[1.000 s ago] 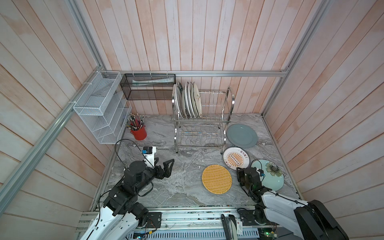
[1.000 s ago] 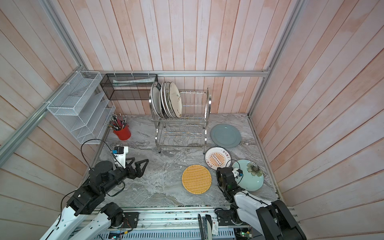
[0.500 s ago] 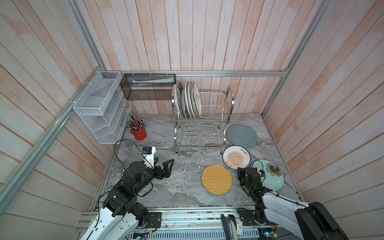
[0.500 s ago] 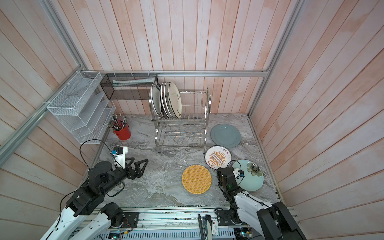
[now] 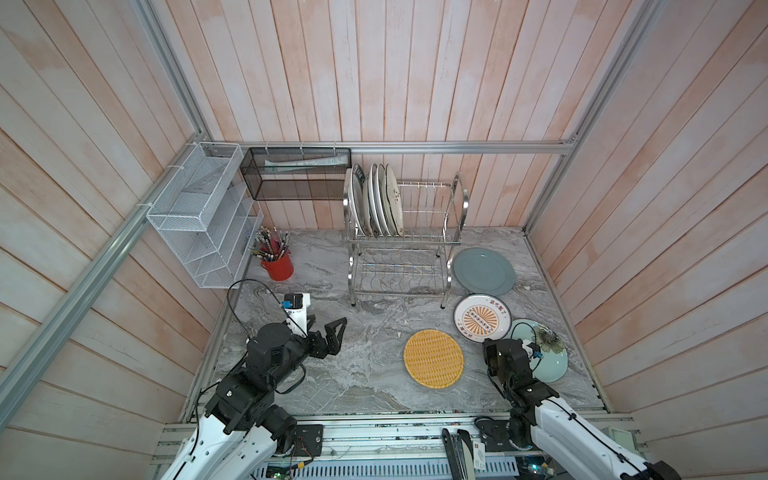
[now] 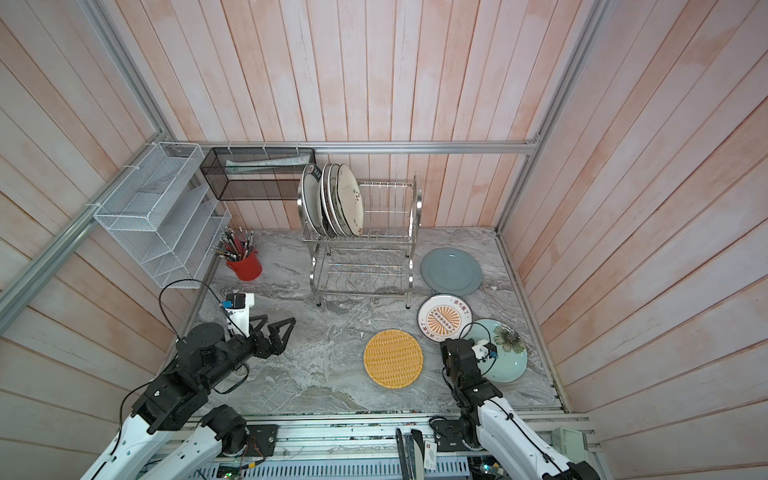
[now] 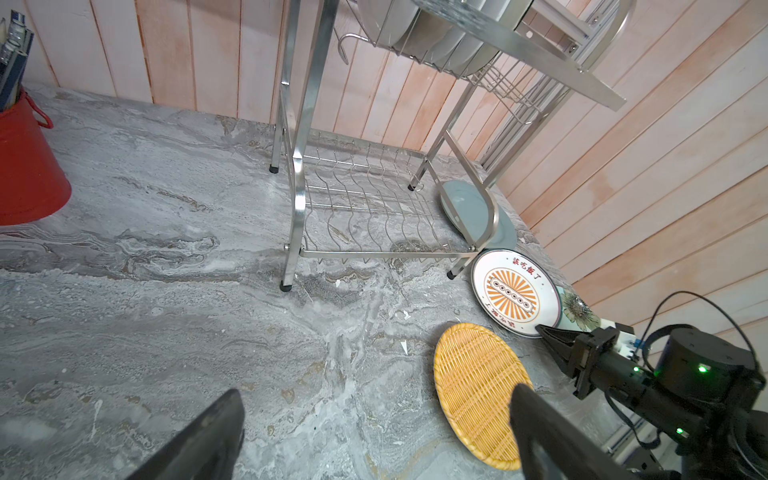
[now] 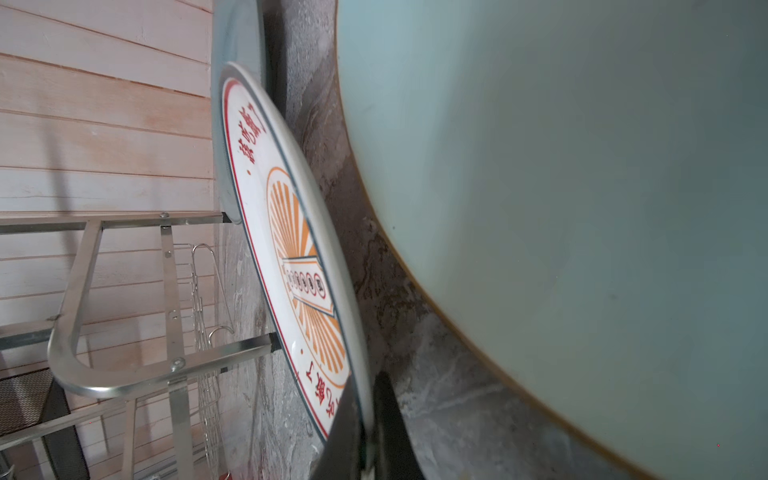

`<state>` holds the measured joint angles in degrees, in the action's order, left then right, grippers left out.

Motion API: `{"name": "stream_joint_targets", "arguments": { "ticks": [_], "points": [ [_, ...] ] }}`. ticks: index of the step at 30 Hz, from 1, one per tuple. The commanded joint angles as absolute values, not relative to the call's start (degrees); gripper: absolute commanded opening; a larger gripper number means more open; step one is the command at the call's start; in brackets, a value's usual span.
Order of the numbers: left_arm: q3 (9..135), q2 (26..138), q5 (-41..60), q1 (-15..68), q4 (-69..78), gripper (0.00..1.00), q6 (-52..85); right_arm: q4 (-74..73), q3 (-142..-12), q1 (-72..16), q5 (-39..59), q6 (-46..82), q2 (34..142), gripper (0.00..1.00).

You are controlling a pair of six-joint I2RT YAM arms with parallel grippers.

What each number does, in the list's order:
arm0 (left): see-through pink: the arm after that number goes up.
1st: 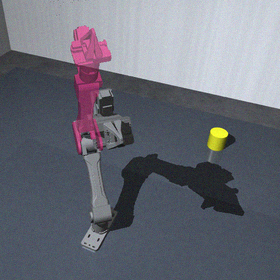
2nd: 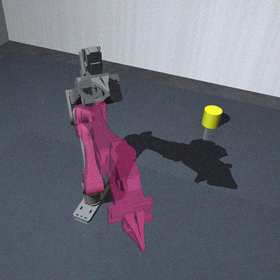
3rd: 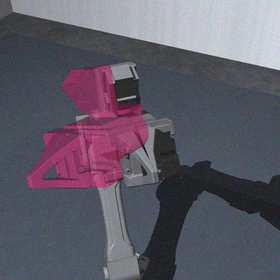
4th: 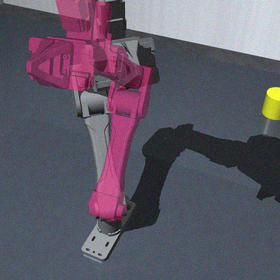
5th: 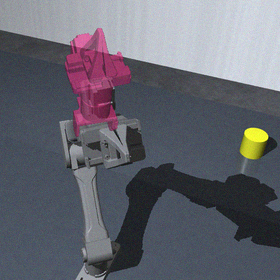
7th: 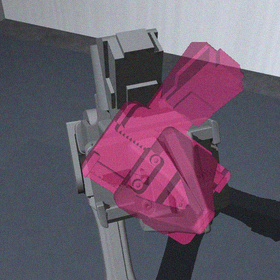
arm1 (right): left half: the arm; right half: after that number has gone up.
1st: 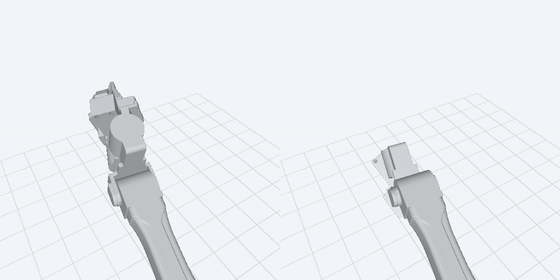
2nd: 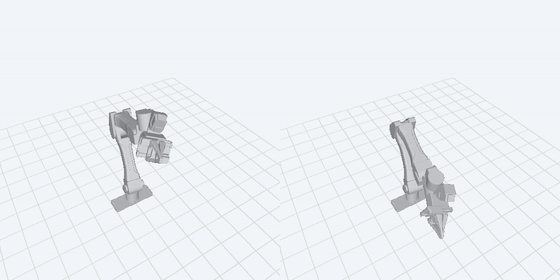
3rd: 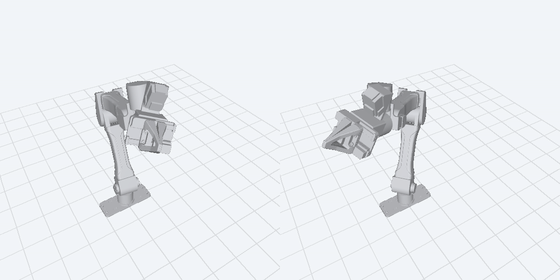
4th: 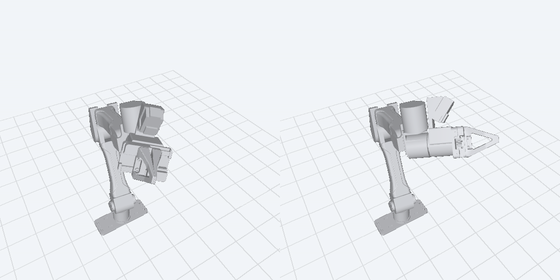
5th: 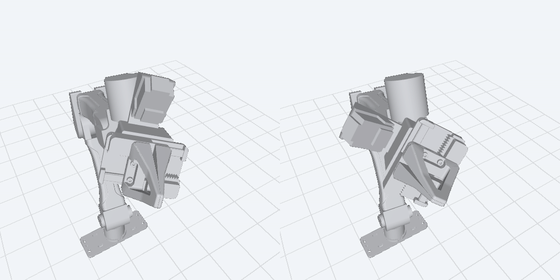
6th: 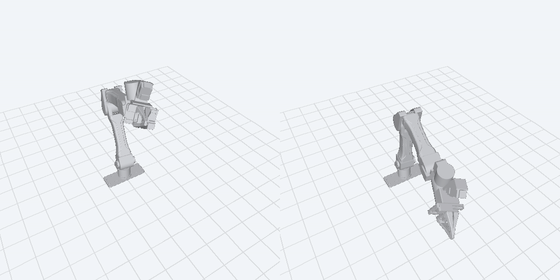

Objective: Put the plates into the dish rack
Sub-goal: 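Lift the sunburst plate upright with the right gripper toward the left gripper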

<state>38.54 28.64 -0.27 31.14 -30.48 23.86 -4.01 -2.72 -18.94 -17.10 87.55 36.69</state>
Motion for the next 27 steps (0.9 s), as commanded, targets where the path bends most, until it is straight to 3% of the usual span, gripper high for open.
{"name": "stream_joint_targets", "arguments": {
  "ticks": [1,5,14,22,27],
  "points": [
    [38.08,28.38,-0.8,30.9,-30.52,1.0,24.42,3.33,-6.63,-17.67,-20.31,82.76,31.37,0.0],
    [38.1,28.75,-0.44,30.92,-30.43,1.0,24.37,4.56,-9.56,-17.21,-17.94,72.12,26.21,0.0],
    [37.98,29.35,-0.44,30.91,-30.39,1.0,24.36,5.54,-15.05,-17.18,-12.17,60.94,15.93,0.0],
    [37.92,30.02,1.01,30.94,-29.91,1.0,24.52,-8.41,-15.27,-17.87,6.58,56.43,24.3,0.0],
    [37.41,29.98,1.88,30.89,-28.86,1.0,25.43,-14.11,-13.87,-22.94,7.56,59.18,28.64,0.0]
  ]
}}
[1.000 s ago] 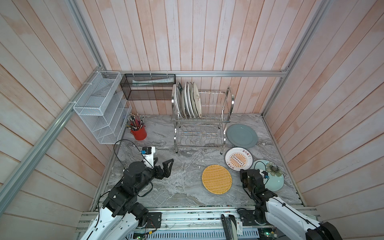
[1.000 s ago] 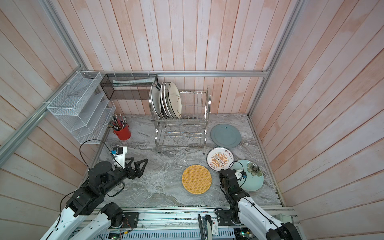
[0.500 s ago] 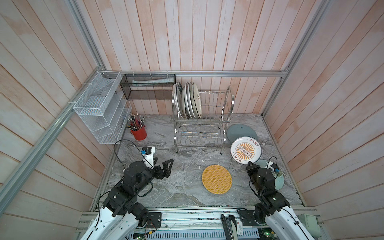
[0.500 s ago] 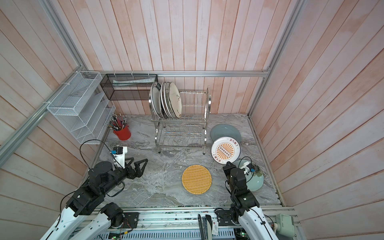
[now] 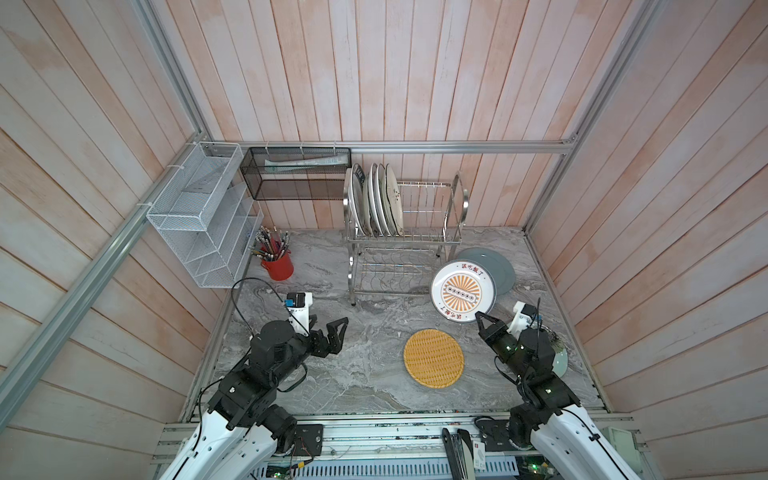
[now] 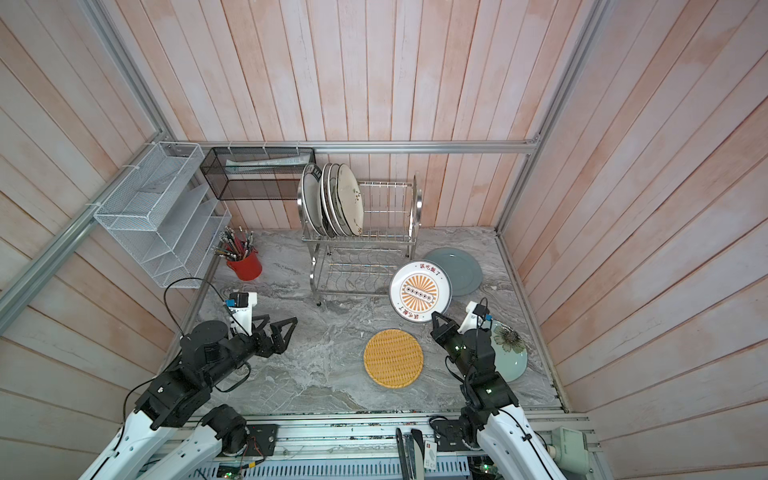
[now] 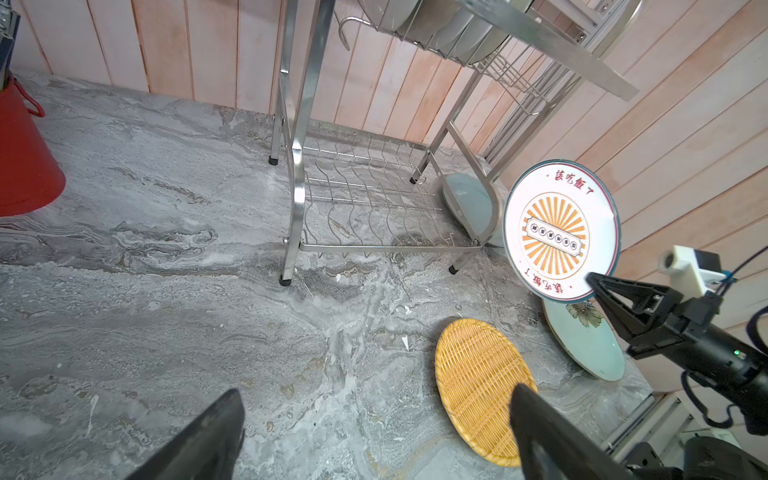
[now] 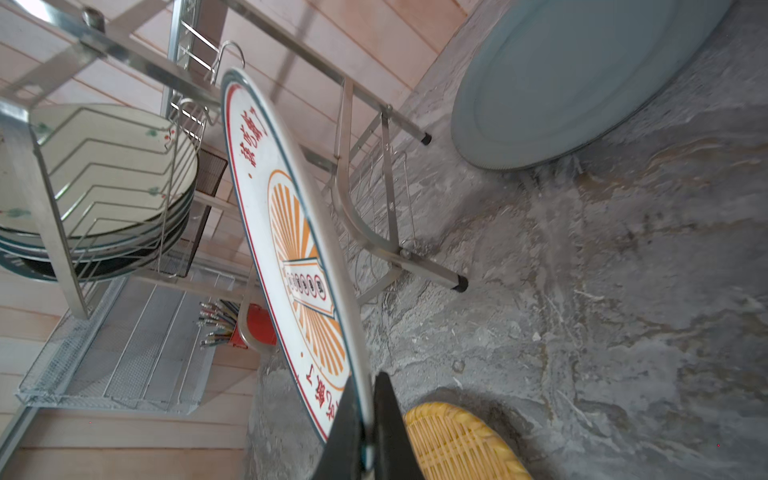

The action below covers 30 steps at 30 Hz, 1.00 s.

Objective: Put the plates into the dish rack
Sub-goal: 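Lift the sunburst plate upright with the right gripper toward the left gripper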

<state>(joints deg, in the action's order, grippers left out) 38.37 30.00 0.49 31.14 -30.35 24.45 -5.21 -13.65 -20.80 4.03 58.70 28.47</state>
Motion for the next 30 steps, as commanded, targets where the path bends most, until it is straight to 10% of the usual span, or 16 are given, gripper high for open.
{"name": "stream_joint_targets", "arguments": {
  "ticks": [1,10,19,30],
  "points": [
    [37.08,30.1,2.5,30.93,-28.21,1.0,26.04,-15.43,-13.33,-24.22,6.97,60.21,28.97,0.0],
    [21.1,36.46,12.68,32.76,1.24,0.95,43.65,-25.53,-10.14,-30.84,6.65,67.91,36.21,0.0],
    [18.8,59.75,-0.73,50.18,31.2,0.92,53.02,-28.78,-8.2,-31.33,10.45,72.77,38.18,0.0],
    [27.85,82.09,-4.41,55.14,49.79,0.58,57.01,-23.03,-6.68,-31.46,10.02,74.88,30.39,0.0]
  ]
}}
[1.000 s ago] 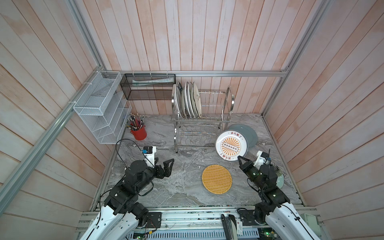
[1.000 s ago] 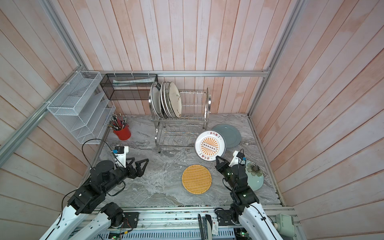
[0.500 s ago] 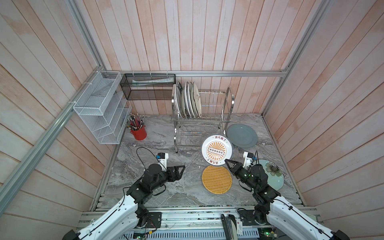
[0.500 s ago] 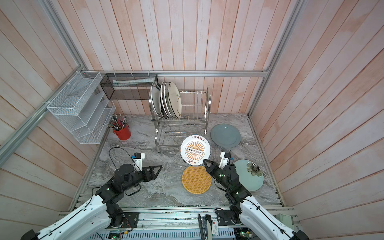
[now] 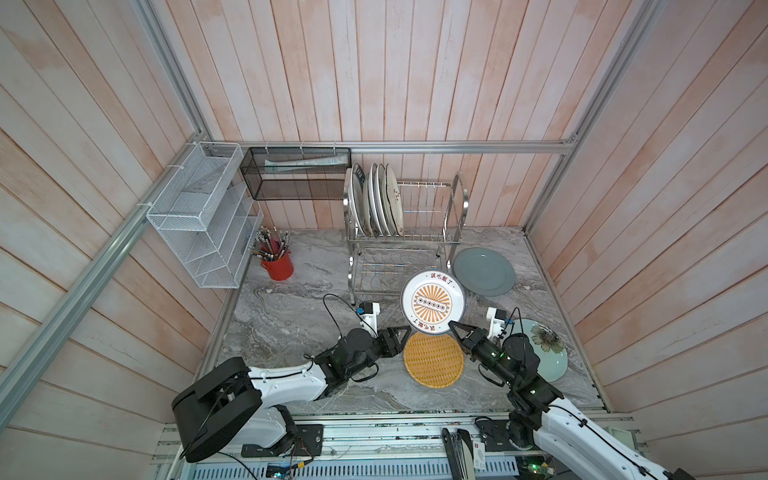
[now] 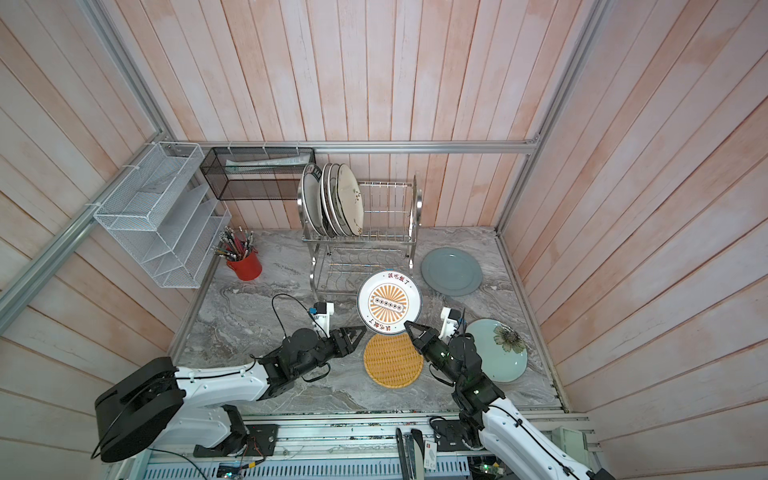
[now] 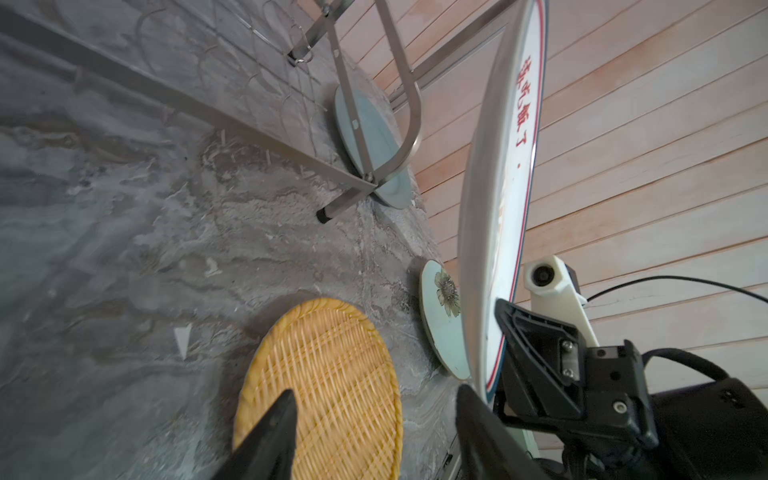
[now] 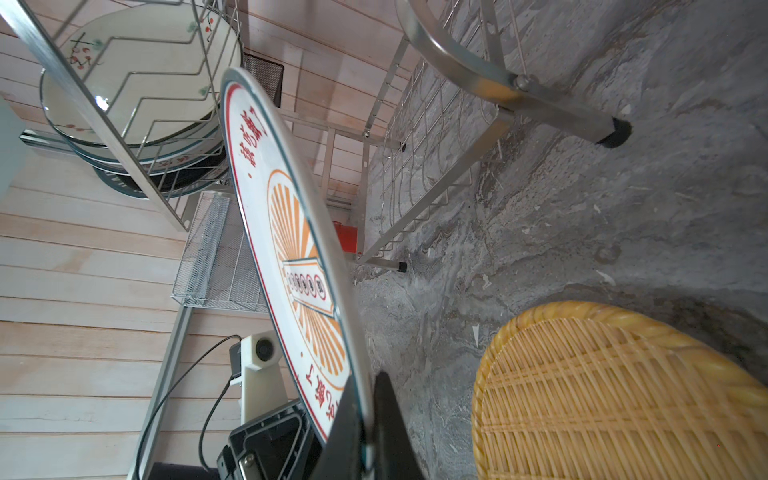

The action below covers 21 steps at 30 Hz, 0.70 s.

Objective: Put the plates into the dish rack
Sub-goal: 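Lift the sunburst plate upright with the right gripper toward the left gripper, then grasp the sunburst plate with the left gripper while the right holds it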

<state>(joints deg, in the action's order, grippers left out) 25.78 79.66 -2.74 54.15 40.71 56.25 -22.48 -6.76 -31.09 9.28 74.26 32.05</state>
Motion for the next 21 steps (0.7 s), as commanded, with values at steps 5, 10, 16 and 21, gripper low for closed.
{"name": "stream_joint_targets", "arguments": {
  "ticks": [5,10,16,21],
  "points": [
    [30.92,88.23,-2.63,56.51,55.52,0.57,57.11,-20.99,-6.45,-31.46,9.97,75.16,27.2,0.0],
    [32.73,90.17,-4.09,57.91,52.15,0.49,58.27,-18.99,-6.04,-31.46,7.15,75.84,23.84,0.0],
    [24.79,84.59,-6.72,60.11,51.92,0.67,57.53,-14.59,-8.24,-30.83,4.56,73.45,22.29,0.0],
    [20.55,78.16,-8.77,63.61,51.07,0.79,53.57,-16.25,-8.64,-30.59,5.24,72.36,24.83,0.0]
  ]
}}
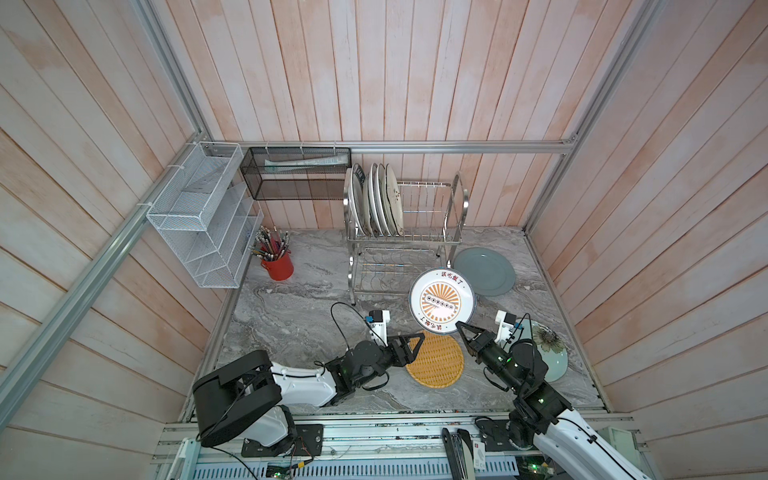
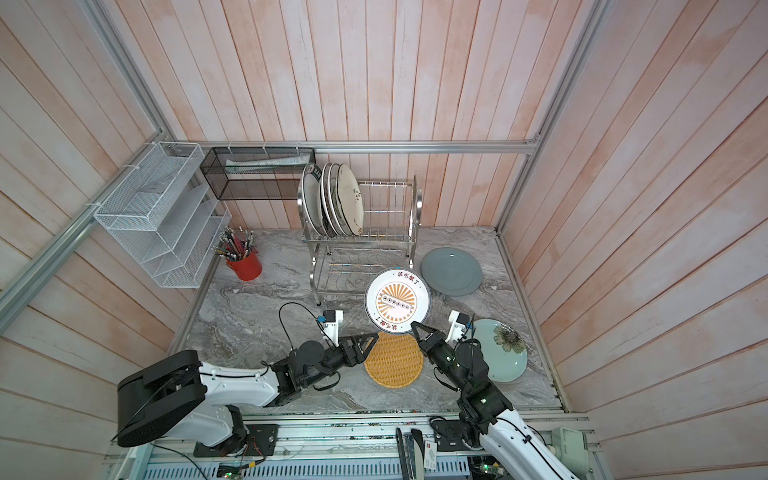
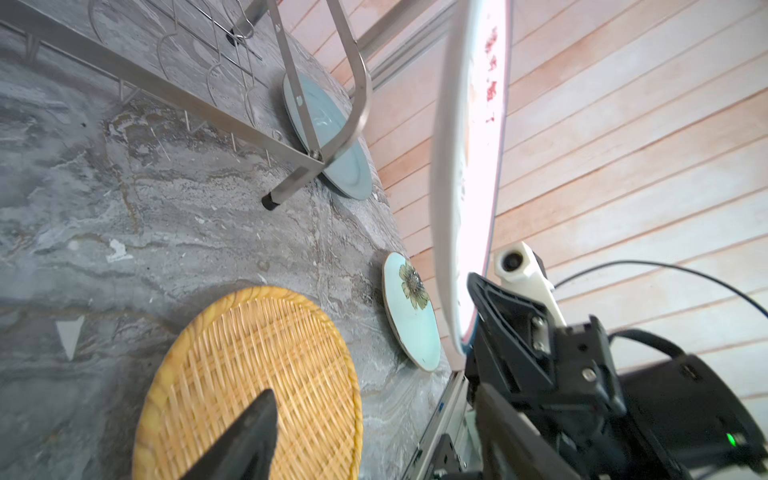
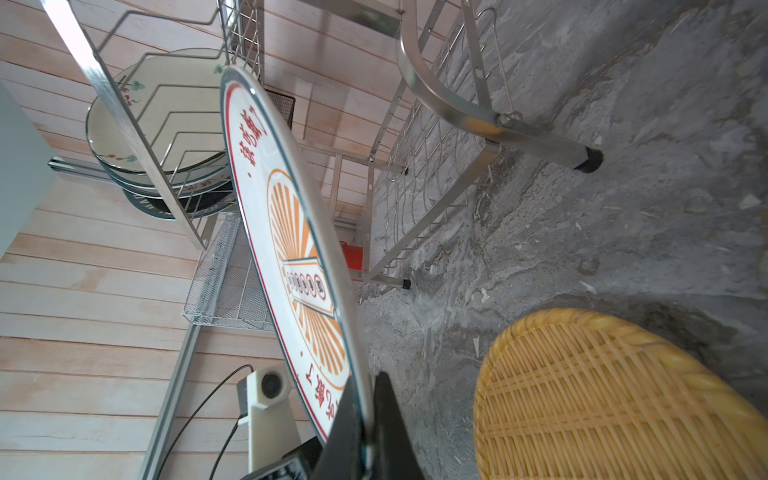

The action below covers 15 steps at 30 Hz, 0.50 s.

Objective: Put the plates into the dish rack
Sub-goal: 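Grasp the sunburst plate with the left gripper while the right holds it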

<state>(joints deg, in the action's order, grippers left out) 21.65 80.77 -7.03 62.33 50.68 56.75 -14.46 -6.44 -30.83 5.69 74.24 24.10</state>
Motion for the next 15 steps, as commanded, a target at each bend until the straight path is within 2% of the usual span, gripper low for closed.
{"name": "stream_joint_targets", "arguments": {
  "ticks": [1,9,15],
  "points": [
    [20.43,77.64,-8.48,63.63,51.36,0.78,53.49,-16.84,-8.63,-30.58,5.93,72.34,25.69,0.0],
    [25.78,81.29,-9.74,63.55,51.37,0.73,54.31,-16.04,-9.38,-30.54,7.47,72.18,25.51,0.0],
    [31.09,86.58,-14.2,63.15,50.15,0.64,57.48,-14.73,-9.4,-30.5,8.18,72.66,23.71,0.0]
  ]
}}
